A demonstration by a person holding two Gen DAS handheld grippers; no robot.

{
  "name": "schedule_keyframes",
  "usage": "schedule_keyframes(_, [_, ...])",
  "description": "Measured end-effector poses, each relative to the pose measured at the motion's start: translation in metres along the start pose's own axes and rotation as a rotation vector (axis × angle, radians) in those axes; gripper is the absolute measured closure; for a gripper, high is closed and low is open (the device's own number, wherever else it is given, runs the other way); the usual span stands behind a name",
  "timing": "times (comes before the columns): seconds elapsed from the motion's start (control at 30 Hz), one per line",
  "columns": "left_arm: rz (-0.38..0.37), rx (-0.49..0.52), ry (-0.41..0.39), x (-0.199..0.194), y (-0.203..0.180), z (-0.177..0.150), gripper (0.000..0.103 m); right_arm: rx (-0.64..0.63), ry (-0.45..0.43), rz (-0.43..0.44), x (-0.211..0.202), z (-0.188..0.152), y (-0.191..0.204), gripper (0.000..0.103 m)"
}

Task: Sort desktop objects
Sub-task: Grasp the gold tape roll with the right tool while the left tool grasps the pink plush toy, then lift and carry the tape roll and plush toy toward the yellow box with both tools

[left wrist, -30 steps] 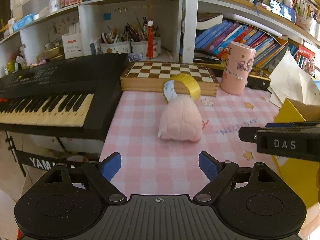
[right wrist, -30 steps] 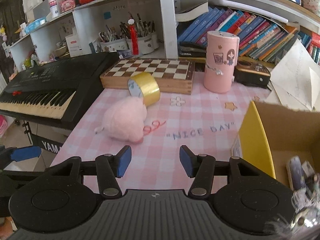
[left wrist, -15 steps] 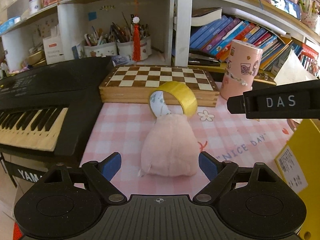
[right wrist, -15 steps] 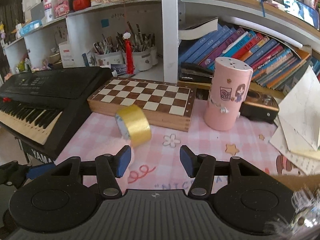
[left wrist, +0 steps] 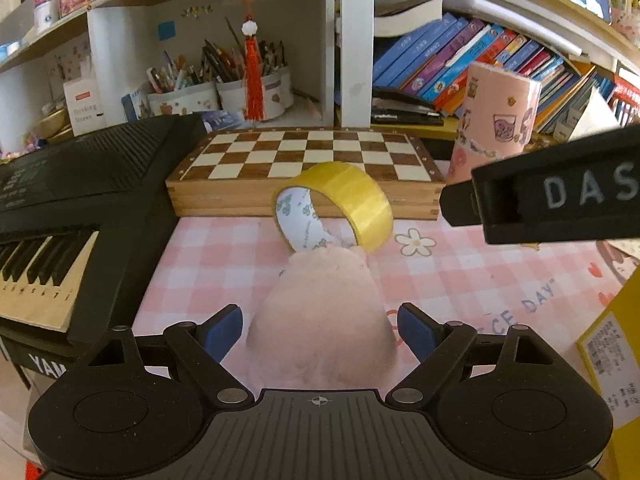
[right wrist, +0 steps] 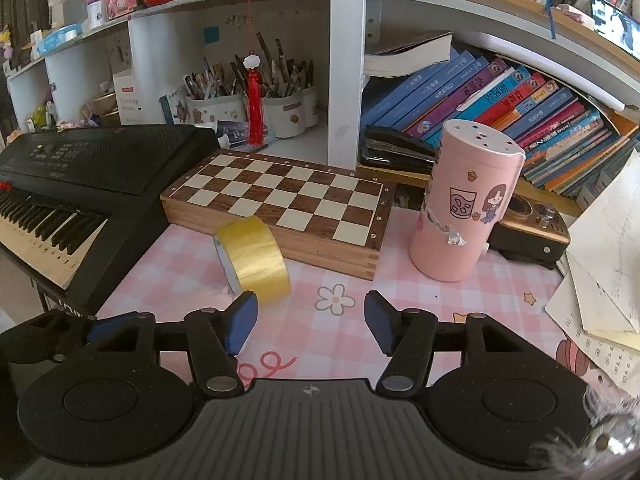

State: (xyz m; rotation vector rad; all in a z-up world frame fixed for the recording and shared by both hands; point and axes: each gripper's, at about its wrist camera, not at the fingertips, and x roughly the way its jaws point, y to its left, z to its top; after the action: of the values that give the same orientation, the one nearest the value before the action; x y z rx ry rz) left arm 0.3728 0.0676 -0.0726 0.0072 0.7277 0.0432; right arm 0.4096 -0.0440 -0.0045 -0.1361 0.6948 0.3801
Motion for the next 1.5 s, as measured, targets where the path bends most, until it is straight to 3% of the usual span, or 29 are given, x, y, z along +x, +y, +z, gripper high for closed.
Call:
schedule_keyframes(0.2, [-0.007,0.002,0.021,0.014,0.0,-0.004,0.018,-0.019,0.017,0.014,0.011,0.003,0.0,0.042])
schedule_keyframes(0.3, [-0.02,-0.01,0.023,0.013,0.004,-0.005,0.033,-0.025,0.027,0.02,0.016,0.003,0.0,0.036])
schedule_keyframes(0.4, [-0.023,-0.021,0.027,0.005,0.011,-0.006,0.038,-0.035,0.034,0.03,0.022,0.004,0.0,0.032])
schedule_keyframes(0.77, [0.024,-0.192,0.051,-0.06,0.07,-0.034,0.038,-0.126,0.075,0.118,0.068,0.015,0.025,0.031])
schedule_keyframes(0.87, [0.041,-0.216,0.053,-0.075,0.078,-0.042,0.038,-0.187,0.094,0.126,0.085,0.017,0.032,0.026])
schedule_keyframes(1.03, [0.048,-0.257,0.059,-0.091,0.083,-0.051,0.038,-0.252,0.116,0.128,0.106,0.02,0.036,0.024])
schedule_keyframes(1.13, [0.048,-0.268,0.053,-0.097,0.083,-0.052,0.038,-0.255,0.138,0.136,0.114,0.02,0.035,0.033])
schedule_keyframes(1.23, [0.051,-0.272,0.047,-0.102,0.083,-0.052,0.038,-0.252,0.163,0.132,0.117,0.017,0.035,0.061])
schedule_keyframes(1.5, [0.045,-0.265,0.023,-0.114,0.082,-0.05,0.038,-0.177,0.19,0.169,0.095,0.009,0.03,0.064])
